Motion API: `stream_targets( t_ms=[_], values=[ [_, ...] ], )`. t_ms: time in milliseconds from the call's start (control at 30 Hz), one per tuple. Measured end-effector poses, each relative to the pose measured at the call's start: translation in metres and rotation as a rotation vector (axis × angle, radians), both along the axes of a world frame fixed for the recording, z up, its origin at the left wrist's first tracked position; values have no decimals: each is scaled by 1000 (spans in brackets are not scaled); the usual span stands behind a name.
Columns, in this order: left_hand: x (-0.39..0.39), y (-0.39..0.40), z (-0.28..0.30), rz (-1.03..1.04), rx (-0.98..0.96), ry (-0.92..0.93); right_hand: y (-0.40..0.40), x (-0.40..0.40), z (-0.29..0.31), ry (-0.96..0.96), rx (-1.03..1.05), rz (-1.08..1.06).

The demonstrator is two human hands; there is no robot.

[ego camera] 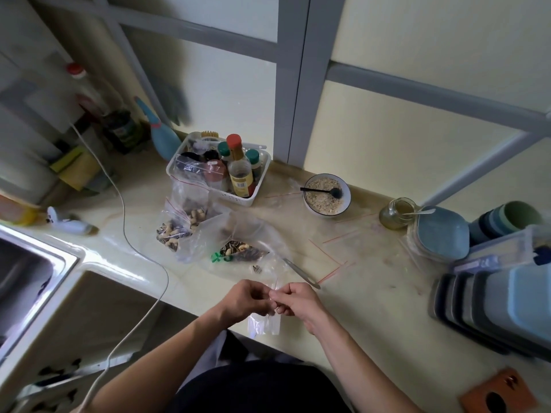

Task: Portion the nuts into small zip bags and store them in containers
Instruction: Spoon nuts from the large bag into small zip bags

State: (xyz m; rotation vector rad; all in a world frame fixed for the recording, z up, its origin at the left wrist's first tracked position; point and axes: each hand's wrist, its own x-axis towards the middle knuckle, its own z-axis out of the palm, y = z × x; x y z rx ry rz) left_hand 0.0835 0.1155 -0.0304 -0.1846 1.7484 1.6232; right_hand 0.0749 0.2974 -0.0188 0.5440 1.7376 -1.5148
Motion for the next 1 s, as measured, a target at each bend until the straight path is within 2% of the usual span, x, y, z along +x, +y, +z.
stream_targets(
  t_ms=[100,267,467,567,633,733,800,933,1000],
  values=[
    [-3,-5,3,-40,-52,-17,2,3,0,20,23,16],
    [-5,-2,9,45,-182,-7,2,5,3,49,106,66],
    [1,18,23,-4,-440,140,-10,2,11,69,328,111],
    [1,13,22,112,-599,178,-5,-2,16,101,463,159],
    [0,2,20,183,-630,156,1,-1,17,94,537,200],
    [1,-7,21,112,-704,257,3,3,15,137,663,297],
    [1,-4,23,73,-733,336,0,5,11,185,661,293],
    [2,10,26,23,-657,366,-7,-1,20,168,507,206],
    [2,14,27,30,-660,386,-7,-3,20,157,493,255]
  ],
)
